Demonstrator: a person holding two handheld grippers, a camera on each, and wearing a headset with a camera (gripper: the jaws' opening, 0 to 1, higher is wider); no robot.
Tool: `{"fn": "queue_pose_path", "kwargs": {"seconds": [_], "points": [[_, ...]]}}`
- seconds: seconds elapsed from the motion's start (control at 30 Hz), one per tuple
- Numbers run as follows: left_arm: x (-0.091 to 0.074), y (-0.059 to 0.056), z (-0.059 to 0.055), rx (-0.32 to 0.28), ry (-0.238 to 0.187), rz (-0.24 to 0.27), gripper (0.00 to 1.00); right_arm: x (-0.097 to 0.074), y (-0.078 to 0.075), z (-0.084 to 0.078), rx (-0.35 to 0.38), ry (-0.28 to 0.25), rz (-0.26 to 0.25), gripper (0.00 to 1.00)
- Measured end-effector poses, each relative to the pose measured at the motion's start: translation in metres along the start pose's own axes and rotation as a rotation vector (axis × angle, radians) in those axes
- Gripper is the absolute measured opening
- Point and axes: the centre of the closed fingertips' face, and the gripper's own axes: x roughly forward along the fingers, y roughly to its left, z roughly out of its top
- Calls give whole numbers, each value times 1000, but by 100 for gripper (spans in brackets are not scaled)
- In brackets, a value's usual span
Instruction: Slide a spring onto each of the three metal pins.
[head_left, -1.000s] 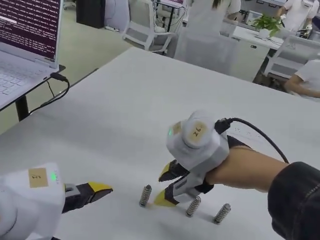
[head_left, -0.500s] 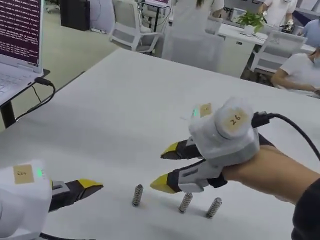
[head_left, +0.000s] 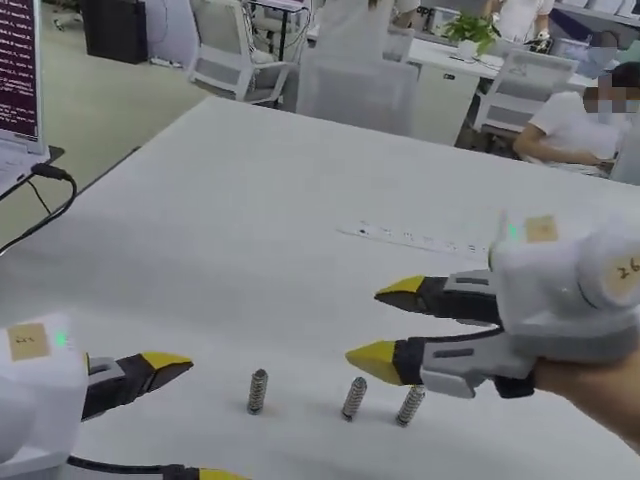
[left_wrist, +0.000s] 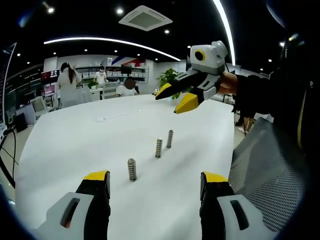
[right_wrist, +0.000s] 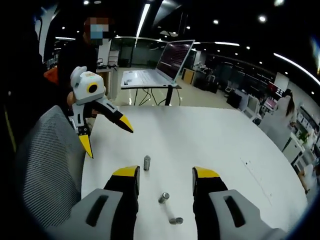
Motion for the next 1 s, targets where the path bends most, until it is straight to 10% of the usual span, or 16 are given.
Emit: {"fn": "queue_pose_path", "kwargs": {"seconds": [0.43,1.0], "points": [[8,0,1,2,12,-7,70,-52,-13,-63,130,-7,-122,43],[3,-4,-18,-51,26,6,72,-55,14,-111,245,20,-140,70]]}}
